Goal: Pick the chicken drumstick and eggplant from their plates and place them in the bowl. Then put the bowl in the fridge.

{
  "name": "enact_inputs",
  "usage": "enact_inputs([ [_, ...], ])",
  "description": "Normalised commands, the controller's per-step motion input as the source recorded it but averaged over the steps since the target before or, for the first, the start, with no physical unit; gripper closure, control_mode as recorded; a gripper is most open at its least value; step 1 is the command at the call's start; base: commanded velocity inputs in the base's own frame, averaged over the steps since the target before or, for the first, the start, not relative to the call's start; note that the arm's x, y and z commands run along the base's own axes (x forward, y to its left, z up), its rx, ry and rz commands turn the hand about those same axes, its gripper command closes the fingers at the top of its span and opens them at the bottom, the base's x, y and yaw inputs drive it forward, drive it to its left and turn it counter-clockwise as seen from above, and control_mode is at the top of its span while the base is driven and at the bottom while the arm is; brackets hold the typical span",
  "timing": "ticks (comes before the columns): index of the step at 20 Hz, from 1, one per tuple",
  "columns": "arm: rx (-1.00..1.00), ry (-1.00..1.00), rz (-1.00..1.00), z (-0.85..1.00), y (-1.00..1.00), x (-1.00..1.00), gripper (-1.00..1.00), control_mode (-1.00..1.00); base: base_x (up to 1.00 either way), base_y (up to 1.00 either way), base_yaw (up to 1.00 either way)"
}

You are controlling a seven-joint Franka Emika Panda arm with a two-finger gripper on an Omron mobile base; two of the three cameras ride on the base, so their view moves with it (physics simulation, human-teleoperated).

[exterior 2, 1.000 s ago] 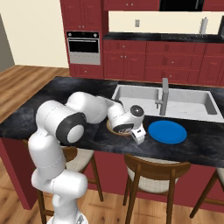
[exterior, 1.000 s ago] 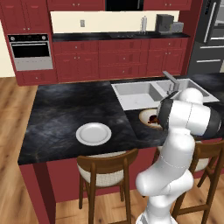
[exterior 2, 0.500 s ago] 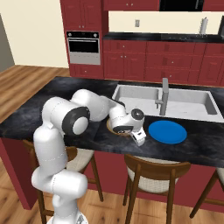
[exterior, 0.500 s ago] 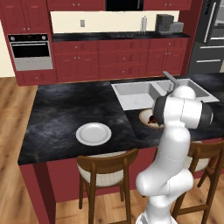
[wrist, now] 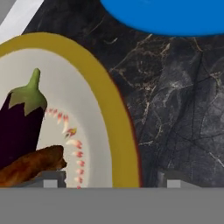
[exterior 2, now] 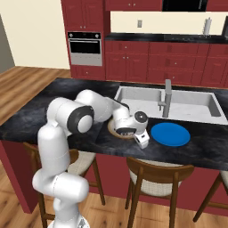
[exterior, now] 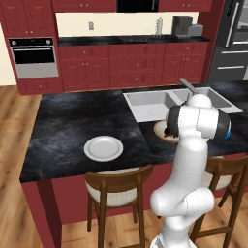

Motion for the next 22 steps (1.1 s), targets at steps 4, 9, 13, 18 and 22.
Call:
enact_inputs([
  [4, 0.0, 0.01, 0.0, -0.13, 0.0, 0.01, 1.0, -1.0, 0.0, 0.0, 0.0],
  [9, 0.04, 0.01, 0.0, -0.01, 0.01, 0.0, 1.0, -1.0, 0.0, 0.0, 0.0],
  [13, 0.12, -0.04, 0.0, 0.11, 0.01, 0.0, 1.0, -1.0, 0.0, 0.0, 0.0],
  [18, 0.12, -0.04, 0.0, 0.25, 0.0, -0.1, 1.0, -1.0, 0.0, 0.0, 0.0],
  [22, 0.07, -0.04, 0.0, 0.2, 0.0, -0.17, 1.0, -1.0, 0.0, 0.0, 0.0],
])
